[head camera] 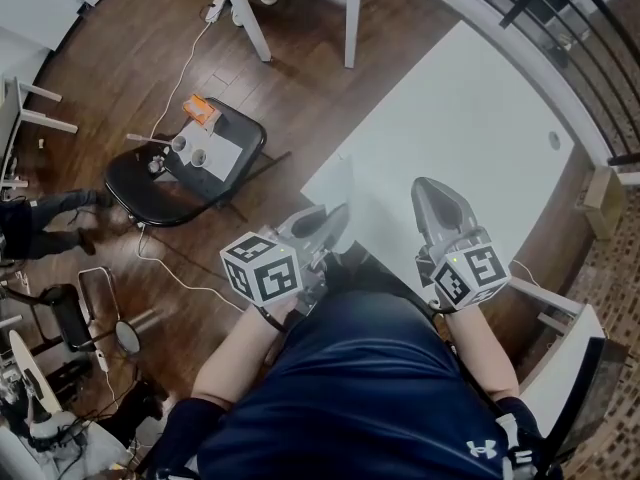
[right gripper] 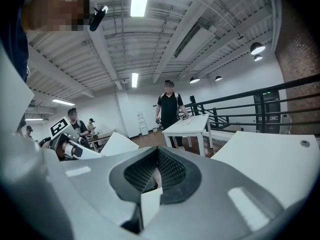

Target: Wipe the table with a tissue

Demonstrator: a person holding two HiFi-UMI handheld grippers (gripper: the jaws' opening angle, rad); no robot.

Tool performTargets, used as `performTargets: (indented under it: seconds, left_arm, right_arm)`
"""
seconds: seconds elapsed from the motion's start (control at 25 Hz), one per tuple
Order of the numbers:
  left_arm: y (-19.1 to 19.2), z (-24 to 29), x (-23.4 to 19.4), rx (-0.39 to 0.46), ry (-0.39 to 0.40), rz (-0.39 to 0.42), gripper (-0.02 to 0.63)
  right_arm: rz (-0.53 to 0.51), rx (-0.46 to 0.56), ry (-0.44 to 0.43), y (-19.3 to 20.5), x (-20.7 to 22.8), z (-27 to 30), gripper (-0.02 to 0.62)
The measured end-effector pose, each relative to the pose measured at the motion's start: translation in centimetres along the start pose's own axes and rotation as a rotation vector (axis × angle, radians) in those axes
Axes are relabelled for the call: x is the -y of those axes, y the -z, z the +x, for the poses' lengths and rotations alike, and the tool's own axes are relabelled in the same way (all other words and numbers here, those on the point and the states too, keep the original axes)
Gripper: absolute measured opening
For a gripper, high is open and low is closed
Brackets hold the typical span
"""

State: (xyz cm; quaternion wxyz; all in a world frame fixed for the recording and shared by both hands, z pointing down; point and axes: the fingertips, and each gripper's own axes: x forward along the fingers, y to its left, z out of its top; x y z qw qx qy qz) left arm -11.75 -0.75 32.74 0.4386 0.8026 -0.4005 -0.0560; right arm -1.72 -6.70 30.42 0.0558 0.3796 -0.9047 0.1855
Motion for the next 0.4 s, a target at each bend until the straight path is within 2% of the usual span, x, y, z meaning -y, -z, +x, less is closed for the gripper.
performTargets:
  seconds: [0.4]
  left_arm:
    - [0.33,0.18,0.94,0.006,0.0,0.001,0.005]
  right_arm:
    - [0.015,0.007,-0.007,0.07,0.21,-0.92,0.011]
